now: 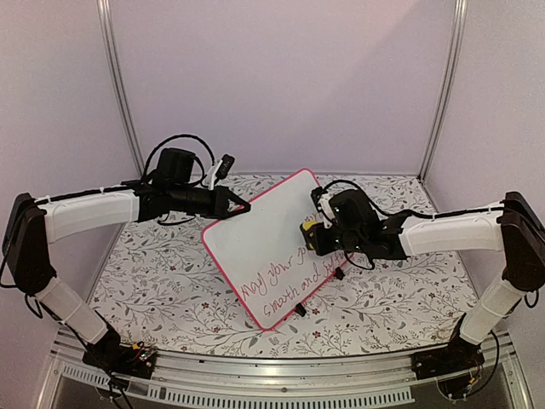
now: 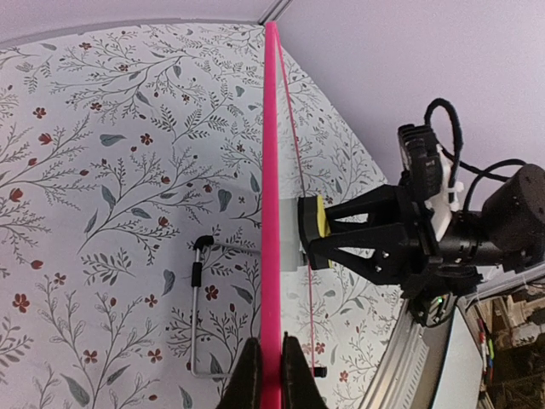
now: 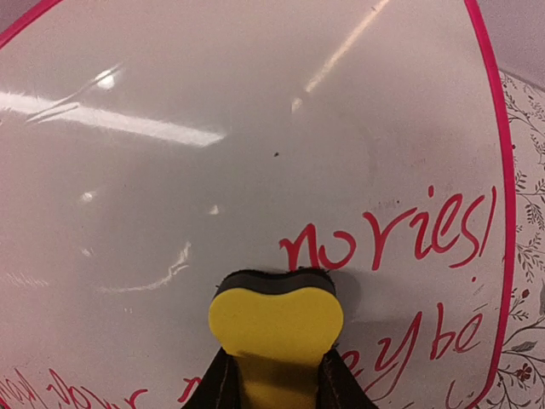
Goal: Erase the whiteboard
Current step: Erase the whiteboard at the center of the board.
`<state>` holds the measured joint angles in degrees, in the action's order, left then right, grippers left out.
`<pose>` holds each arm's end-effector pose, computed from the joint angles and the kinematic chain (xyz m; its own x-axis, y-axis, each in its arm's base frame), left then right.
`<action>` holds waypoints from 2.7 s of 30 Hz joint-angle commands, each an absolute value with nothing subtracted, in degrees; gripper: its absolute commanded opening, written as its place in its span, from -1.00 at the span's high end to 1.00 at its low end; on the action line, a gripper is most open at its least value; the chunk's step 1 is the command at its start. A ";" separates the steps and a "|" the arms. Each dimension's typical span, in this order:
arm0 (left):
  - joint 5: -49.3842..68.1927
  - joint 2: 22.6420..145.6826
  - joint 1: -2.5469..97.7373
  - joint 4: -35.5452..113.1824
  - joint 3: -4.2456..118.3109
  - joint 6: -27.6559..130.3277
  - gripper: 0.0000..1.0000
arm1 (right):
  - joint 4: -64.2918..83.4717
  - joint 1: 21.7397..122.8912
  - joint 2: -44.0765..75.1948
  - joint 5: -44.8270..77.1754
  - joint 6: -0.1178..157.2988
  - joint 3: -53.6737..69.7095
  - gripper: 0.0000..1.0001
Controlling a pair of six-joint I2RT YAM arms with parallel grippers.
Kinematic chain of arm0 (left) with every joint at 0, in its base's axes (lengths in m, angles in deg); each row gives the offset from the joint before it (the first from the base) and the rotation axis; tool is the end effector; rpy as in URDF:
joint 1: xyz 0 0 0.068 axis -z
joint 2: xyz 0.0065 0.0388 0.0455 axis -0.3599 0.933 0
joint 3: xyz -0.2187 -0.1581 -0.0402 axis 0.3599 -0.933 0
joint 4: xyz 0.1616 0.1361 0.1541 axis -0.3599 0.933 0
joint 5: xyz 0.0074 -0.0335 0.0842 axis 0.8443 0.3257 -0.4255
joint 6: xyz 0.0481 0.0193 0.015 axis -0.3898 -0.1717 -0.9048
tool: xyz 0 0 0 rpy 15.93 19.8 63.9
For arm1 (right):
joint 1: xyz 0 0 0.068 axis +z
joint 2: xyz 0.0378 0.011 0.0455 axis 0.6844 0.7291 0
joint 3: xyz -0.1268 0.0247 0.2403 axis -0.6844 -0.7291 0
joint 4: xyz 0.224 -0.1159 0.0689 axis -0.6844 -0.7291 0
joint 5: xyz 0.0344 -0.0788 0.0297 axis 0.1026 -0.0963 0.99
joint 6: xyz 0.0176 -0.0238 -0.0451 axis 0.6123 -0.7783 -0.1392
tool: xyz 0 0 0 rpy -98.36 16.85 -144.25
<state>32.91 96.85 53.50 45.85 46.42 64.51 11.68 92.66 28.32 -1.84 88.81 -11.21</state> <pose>0.2822 -0.2014 0.2671 -0.7498 0.0543 -0.6595 0.5735 0.5504 -0.6067 0.2369 0.2672 0.2116 -0.5560 -0.2068 -0.8050 -0.5124 0.8479 0.1362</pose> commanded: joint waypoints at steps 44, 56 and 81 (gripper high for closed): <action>31.88 99.46 55.52 48.21 45.86 59.22 1.00 | 0.52 89.16 31.42 -1.16 87.14 -8.63 0.48; 31.66 99.43 55.51 48.17 45.86 59.23 1.00 | 0.03 89.20 28.64 -0.57 88.45 -14.93 0.48; 31.61 98.98 55.56 48.29 45.86 59.18 1.00 | -1.19 86.47 32.90 -3.96 83.23 2.62 0.46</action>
